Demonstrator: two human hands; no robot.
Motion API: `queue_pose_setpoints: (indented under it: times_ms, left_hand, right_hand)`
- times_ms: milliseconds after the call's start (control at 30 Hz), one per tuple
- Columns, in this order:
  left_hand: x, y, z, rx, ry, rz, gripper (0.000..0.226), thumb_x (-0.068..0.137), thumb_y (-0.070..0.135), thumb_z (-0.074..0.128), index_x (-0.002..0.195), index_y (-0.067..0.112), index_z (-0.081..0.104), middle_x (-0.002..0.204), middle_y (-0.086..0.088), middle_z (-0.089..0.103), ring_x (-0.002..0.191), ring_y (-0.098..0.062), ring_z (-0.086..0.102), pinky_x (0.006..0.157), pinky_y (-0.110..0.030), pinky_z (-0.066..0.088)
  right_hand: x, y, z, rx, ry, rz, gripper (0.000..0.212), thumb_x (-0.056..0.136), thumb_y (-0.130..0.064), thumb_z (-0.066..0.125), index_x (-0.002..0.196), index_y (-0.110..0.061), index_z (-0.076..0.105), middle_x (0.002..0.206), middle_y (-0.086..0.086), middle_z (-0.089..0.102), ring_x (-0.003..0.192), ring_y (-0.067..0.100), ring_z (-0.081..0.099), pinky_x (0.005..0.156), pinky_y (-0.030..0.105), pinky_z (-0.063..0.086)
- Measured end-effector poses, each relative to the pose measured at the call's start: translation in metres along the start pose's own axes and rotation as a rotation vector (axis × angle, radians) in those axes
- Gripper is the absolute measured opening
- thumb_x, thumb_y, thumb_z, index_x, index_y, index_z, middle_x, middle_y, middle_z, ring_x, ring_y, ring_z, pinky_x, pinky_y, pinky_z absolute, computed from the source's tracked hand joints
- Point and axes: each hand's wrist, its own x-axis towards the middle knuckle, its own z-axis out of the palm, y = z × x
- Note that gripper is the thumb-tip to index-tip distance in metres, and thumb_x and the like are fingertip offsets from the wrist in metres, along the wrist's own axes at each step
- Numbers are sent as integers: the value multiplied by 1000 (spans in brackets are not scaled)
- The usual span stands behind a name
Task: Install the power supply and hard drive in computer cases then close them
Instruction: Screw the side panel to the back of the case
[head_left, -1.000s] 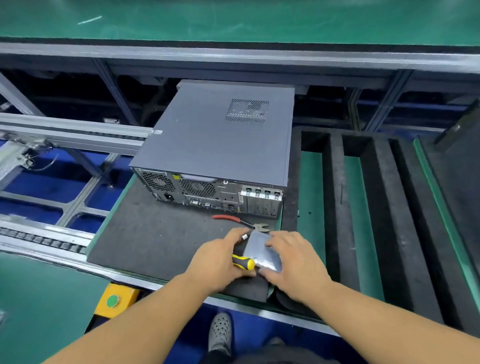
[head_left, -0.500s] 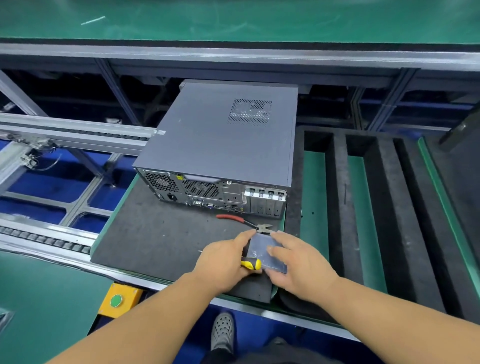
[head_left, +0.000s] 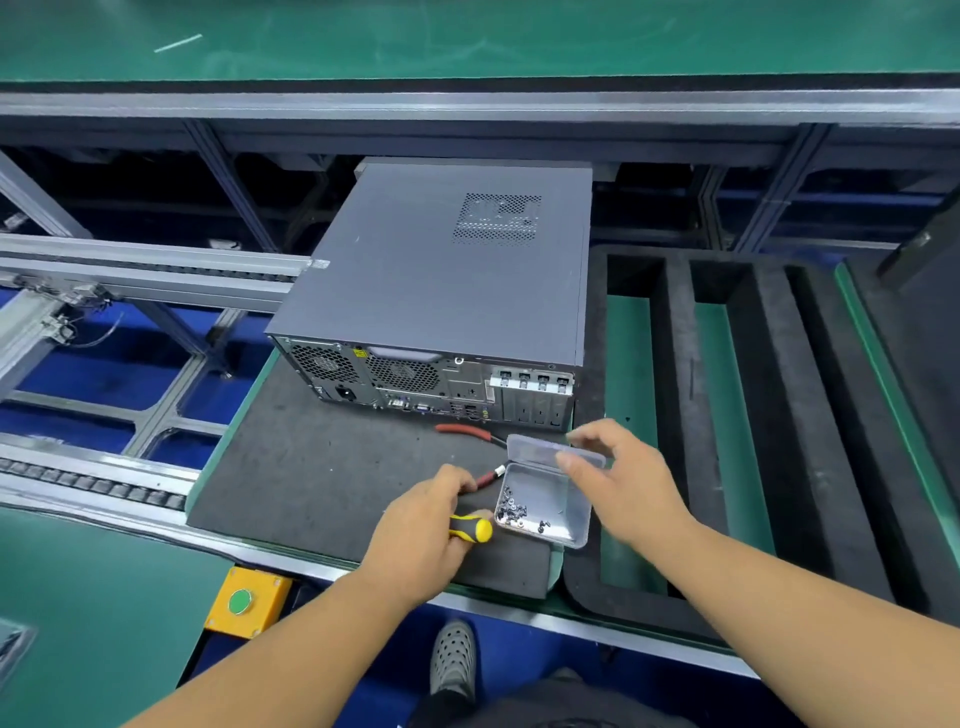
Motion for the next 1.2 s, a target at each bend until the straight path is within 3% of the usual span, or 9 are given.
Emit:
queue_pose_setpoints:
  times_ms: [100,233,400,500,633,767,900,1033,1200]
  left_hand:
    - [2,6,-8,-15,70,112,17,89,30,56,104,33,64,96,14,67,87,-13,63,76,-35,54]
    - [27,27,-8,144,-123,116,23,87,15,60,101,30,68,95,8,61,90,-21,61,71,-32,48]
    - [54,44,-8,421,-314,45,8,87,15,59,90,21,62,94,0,64,88,-27,60,70,-35,49]
    - [60,52,-8,467,-336,34,9,88,18,59,94,23,65,93,-1,67,86,-27,61,66,-33,46]
    - [62,58,-2,458,-328,6,13,88,18,63,99,23,66,90,0,64,81,-25,57,66,-33,42]
    - [63,56,-1,400,-308,-30,10,84,18,63,88,27,61,82,3,59,76,-24,54,62,-31,40]
    - [58,46,0,268,-268,-6,12,84,22,61,86,29,51,81,4,60,78,-26,54,61,-32,37]
    - [53,32,-2,-21,-172,-61,14,91,28,62,88,38,53,76,9,62,72,-20,54,58,-33,43]
    - [52,21,-16,-318,-122,-180,10,95,30,61,86,32,58,73,7,64,63,-10,52,65,-37,49]
  right_hand:
    - [-2,2,9,34,212,190,41,80,-54,81,81,-30,48,73,-10,56,63,9,52,58,28,47]
    - [-11,0,22,126,243,367,52,81,-52,79,61,-18,45,52,-6,49,55,20,49,57,35,44]
    - [-21,-7,32,110,139,363,3,89,-35,71,90,-33,69,75,-11,72,74,8,69,67,30,55]
    - [-23,-9,30,34,60,329,18,90,-22,63,99,-38,65,80,-10,70,71,9,68,60,28,51]
    - [-25,-17,29,-303,-54,125,6,89,-30,66,85,-34,64,76,-13,66,70,7,62,58,29,51]
    - [-18,-23,33,-580,-228,-5,23,90,-37,66,73,-32,53,75,-10,62,75,17,59,61,31,47]
    - [-11,-26,33,-572,-246,44,23,86,-41,70,68,-33,57,70,-10,62,68,13,59,52,27,40]
    - [-10,-27,36,-567,-275,32,10,87,-42,68,79,-37,66,82,-14,69,78,11,63,66,30,54]
    - [-3,-34,36,-662,-340,-150,16,91,-48,67,92,-33,72,98,-10,71,90,17,65,75,32,54]
